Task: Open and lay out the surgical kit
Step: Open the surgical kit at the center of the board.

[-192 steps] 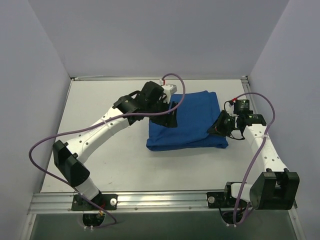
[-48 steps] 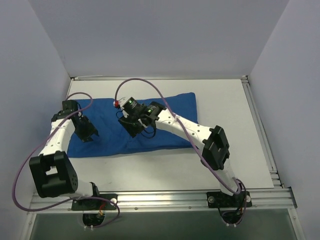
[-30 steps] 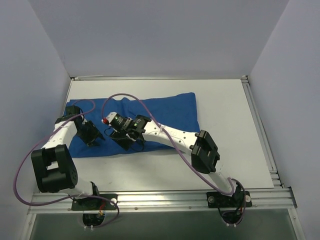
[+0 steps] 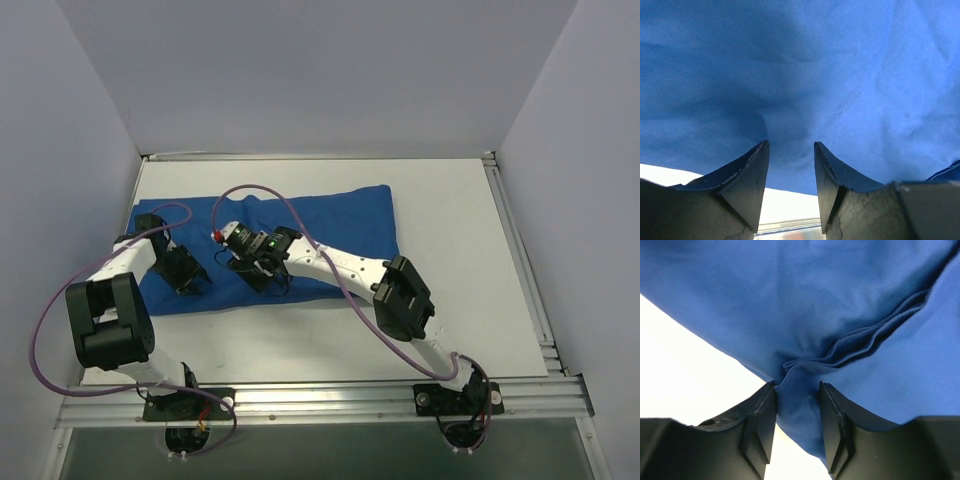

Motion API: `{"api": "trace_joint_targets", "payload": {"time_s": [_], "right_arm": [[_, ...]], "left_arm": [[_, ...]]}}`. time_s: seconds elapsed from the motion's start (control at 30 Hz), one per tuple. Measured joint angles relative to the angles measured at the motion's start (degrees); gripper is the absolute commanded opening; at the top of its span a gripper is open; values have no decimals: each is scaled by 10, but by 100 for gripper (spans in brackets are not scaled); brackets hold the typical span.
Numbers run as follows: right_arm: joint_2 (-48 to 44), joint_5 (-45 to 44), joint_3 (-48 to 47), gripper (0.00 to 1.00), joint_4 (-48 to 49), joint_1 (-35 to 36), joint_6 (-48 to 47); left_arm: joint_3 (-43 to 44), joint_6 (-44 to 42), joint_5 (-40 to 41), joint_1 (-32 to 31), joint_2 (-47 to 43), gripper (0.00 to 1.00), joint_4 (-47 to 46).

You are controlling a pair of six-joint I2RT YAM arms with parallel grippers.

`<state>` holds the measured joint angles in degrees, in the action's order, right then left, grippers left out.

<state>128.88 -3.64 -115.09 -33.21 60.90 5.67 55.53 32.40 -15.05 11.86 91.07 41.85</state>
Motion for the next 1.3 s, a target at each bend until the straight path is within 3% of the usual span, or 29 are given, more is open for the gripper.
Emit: {"api": "trace_joint_targets", "payload": {"time_s": [0.2, 0.23, 0.3, 0.67, 0.8, 1.07, 1.1, 1.17, 1.2, 1.3], "right_arm": [[-17, 33, 10, 22, 12, -16, 17], [-20, 38, 14, 10, 16, -19, 18], [-25, 48, 19, 0, 21, -24, 22], [-61, 38, 64, 0, 30, -85, 75], [-149, -17, 148, 0, 33, -214, 107], [-336, -151, 325, 0, 77, -637, 142], [-350, -176, 346, 4, 79, -675, 137], [-367, -210, 378, 27, 85, -719, 130], [-370, -224, 390, 47, 86, -730, 127], [-360, -242, 406, 61, 79, -733, 118]], "left_arm": [[0, 0, 0, 0, 2, 49, -5], [0, 0, 0, 0, 2, 50, -5], [0, 0, 0, 1, 2, 49, -5], [0, 4, 0, 2, 20, 36, -11], [0, 4, 0, 3, 24, 31, -17], [0, 1, 0, 3, 27, 28, -19], [0, 0, 0, 3, 27, 30, -19], [3, -3, 0, 3, 28, 32, -17], [7, -5, 1, 3, 29, 33, -14], [25, -15, 2, 3, 35, 45, -12]]}}
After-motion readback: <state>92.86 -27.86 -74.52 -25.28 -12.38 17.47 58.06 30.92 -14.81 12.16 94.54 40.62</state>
